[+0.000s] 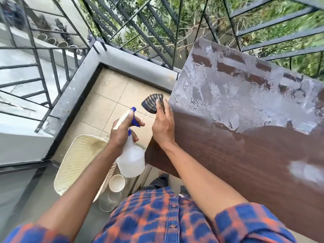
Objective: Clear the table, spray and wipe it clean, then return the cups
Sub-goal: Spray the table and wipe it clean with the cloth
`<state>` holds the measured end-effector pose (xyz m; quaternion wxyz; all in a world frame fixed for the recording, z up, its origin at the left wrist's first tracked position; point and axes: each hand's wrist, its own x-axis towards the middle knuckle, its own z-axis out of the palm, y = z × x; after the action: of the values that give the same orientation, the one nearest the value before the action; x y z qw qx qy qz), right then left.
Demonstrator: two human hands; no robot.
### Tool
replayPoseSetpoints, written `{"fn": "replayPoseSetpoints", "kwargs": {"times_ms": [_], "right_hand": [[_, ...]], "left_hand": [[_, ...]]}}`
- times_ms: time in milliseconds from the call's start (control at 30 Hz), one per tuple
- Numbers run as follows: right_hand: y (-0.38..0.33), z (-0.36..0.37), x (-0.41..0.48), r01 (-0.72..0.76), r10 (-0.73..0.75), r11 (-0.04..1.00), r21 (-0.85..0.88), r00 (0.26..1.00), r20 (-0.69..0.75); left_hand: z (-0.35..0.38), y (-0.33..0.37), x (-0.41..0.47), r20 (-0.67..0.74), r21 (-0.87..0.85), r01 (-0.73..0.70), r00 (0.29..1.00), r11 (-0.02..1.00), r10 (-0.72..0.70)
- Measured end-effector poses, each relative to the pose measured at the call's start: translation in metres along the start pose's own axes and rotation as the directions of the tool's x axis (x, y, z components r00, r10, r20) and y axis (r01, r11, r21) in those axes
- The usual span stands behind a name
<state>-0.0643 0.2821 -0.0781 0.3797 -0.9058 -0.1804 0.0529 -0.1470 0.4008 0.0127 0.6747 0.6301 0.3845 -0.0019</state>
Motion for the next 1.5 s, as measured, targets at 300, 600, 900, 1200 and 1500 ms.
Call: {"fn": "replayPoseSetpoints", "kwargs": {"times_ms": [300, 600, 900, 1200, 1500], "right_hand": [[0.101, -0.059, -0.075, 0.448, -0.359, 0.874, -0.187, 0.856, 0.373], [0.091, -0.053, 0.069, 0.399, -0.221, 0.841, -0.365, 0.87, 0.441], [0.051, -0.044, 0.032, 0.16, -0.021, 0.883, -0.442, 0.953, 0.302], [0.047, -0.027, 0.068, -0.011, 0.142, 0.889, -0.458, 0.957, 0.253], [0.112, -0.088, 0.041, -0.602, 0.561, 0.743, -0.293, 0.798, -0.218]], "left_hand": [[0.009, -0.006, 0.006, 0.018, 0.008, 0.053, 0.998, 0.999, -0.053], [0.014, -0.006, 0.012, 0.028, 0.007, 0.084, 0.996, 0.996, -0.084], [0.03, 0.007, 0.023, 0.015, -0.001, 0.06, 0.998, 0.998, -0.06], [0.055, 0.028, 0.035, 0.077, 0.037, 0.019, 0.997, 0.999, -0.022], [0.082, 0.043, 0.049, 0.166, 0.083, -0.003, 0.986, 0.997, -0.011]]}}
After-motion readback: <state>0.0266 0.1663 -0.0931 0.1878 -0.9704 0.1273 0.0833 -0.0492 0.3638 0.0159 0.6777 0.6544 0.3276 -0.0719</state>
